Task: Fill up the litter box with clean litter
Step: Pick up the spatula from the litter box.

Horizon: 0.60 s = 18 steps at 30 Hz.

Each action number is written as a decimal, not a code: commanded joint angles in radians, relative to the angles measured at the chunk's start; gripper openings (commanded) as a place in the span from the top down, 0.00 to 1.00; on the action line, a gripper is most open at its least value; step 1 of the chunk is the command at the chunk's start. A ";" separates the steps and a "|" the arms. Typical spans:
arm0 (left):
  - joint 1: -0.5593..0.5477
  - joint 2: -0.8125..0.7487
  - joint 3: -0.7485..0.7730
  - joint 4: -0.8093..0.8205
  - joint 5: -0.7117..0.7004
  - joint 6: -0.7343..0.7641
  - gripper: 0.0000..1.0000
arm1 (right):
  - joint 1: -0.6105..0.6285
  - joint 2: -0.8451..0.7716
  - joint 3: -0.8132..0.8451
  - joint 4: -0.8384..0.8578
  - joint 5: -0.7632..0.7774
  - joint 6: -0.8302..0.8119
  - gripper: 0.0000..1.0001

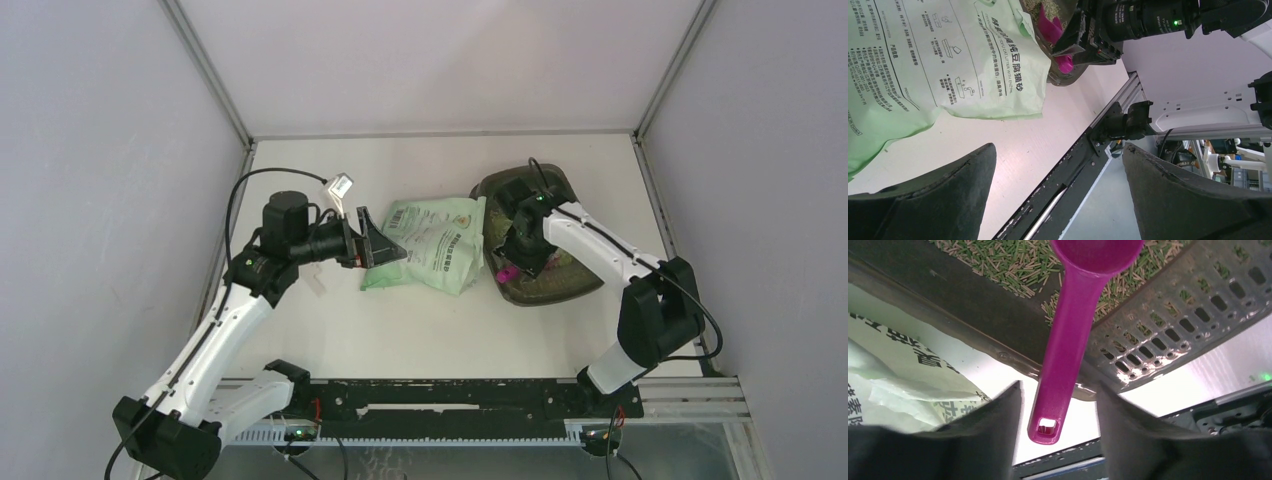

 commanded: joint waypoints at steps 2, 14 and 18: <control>0.010 0.002 -0.028 0.036 0.021 0.020 0.00 | -0.009 -0.046 0.008 0.041 -0.006 -0.022 0.52; 0.010 -0.011 -0.024 0.036 0.019 0.002 0.00 | -0.053 -0.140 0.009 0.065 -0.098 -0.116 1.00; 0.010 -0.013 -0.017 0.036 0.018 -0.003 0.00 | -0.108 -0.157 0.026 0.035 -0.173 -0.199 1.00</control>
